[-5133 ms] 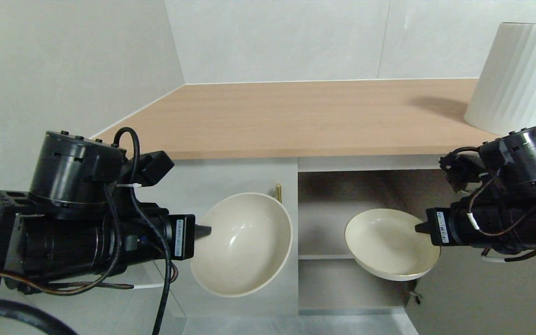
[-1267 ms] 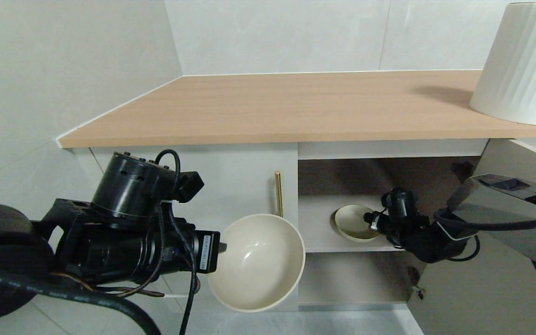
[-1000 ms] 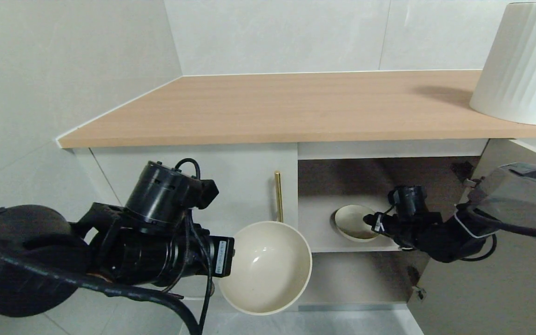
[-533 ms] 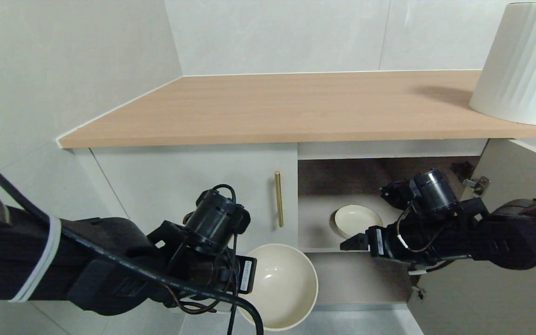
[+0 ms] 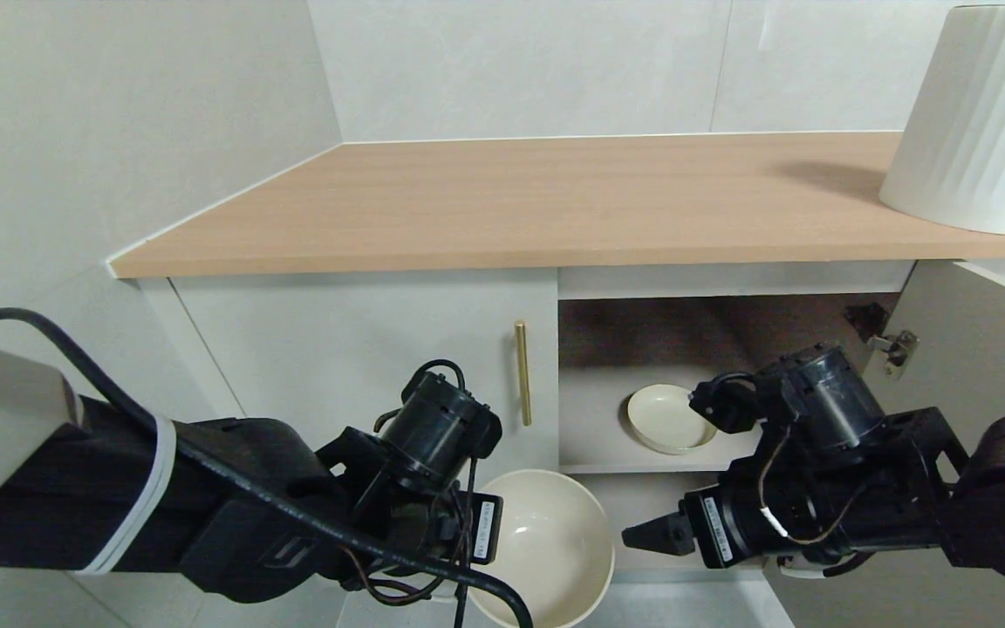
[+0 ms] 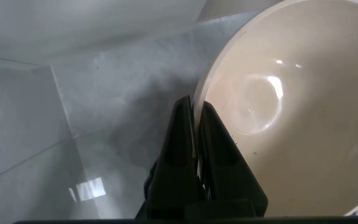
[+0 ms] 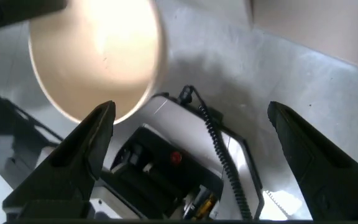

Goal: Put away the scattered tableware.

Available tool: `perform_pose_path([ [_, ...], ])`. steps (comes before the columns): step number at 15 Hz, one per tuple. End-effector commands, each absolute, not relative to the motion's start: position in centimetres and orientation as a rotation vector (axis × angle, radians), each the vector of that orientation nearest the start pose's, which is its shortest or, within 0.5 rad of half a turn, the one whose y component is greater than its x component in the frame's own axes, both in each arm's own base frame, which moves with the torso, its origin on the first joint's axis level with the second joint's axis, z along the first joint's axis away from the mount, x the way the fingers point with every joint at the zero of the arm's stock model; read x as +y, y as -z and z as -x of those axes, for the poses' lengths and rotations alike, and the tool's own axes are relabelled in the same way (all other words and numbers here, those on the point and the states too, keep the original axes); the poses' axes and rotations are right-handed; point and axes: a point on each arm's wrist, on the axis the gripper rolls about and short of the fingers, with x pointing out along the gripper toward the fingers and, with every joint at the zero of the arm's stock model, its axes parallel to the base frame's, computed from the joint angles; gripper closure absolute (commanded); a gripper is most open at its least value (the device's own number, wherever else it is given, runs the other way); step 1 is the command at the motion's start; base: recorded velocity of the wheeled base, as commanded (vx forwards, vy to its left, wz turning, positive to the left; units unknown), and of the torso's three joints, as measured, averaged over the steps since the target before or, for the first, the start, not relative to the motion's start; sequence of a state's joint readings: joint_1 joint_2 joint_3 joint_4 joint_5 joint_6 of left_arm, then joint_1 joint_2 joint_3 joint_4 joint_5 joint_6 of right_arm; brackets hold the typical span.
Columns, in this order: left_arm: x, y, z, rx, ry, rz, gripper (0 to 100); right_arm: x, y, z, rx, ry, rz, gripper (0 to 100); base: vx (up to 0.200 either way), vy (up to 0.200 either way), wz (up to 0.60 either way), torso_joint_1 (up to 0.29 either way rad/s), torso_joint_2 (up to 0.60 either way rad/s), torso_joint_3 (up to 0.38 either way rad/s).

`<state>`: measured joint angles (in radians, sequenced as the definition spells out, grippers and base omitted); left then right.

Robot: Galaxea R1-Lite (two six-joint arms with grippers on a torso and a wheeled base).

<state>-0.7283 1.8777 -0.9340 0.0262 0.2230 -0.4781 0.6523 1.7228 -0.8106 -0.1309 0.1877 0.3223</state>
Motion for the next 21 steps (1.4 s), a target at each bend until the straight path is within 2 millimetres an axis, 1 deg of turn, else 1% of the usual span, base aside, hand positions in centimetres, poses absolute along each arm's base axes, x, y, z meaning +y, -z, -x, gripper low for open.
perform_pose_path([
  [1, -20.6, -10.6, -23.7, 0.943, 0.243, 0.001, 100, 18.5, -12.7, -22.0, 0.912, -0.661, -0.074, 0, 0.0, 0.0, 0.0, 0.0, 0.0, 0.0],
  [4, -20.8, -10.7, -23.3, 0.942, 0.255, -0.003, 100, 20.0, -10.9, -22.6, 0.899, -0.571, -0.012, 0, 0.0, 0.0, 0.0, 0.0, 0.0, 0.0],
  [9, -21.1, -10.7, -22.9, 0.942, 0.271, -0.011, 100, 21.6, -9.7, -23.6, 0.829, -0.537, -0.058, 0, 0.0, 0.0, 0.0, 0.0, 0.0, 0.0],
  [15, -21.2, -10.6, -22.9, 0.945, 0.271, -0.014, 100, 21.9, -9.1, -23.7, 0.835, -0.536, -0.056, 0, 0.0, 0.0, 0.0, 0.0, 0.0, 0.0],
  [16, -21.2, -10.6, -22.9, 0.946, 0.271, -0.015, 100, 22.0, -9.0, -23.8, 0.838, -0.535, -0.054, 100, 0.0, 0.0, 0.0, 0.0, 0.0, 0.0],
  [21, -21.2, -10.4, -23.0, 0.95, 0.268, -0.016, 100, 21.9, -9.0, -23.7, 0.838, -0.535, -0.054, 100, 0.0, 0.0, 0.0, 0.0, 0.0, 0.0],
])
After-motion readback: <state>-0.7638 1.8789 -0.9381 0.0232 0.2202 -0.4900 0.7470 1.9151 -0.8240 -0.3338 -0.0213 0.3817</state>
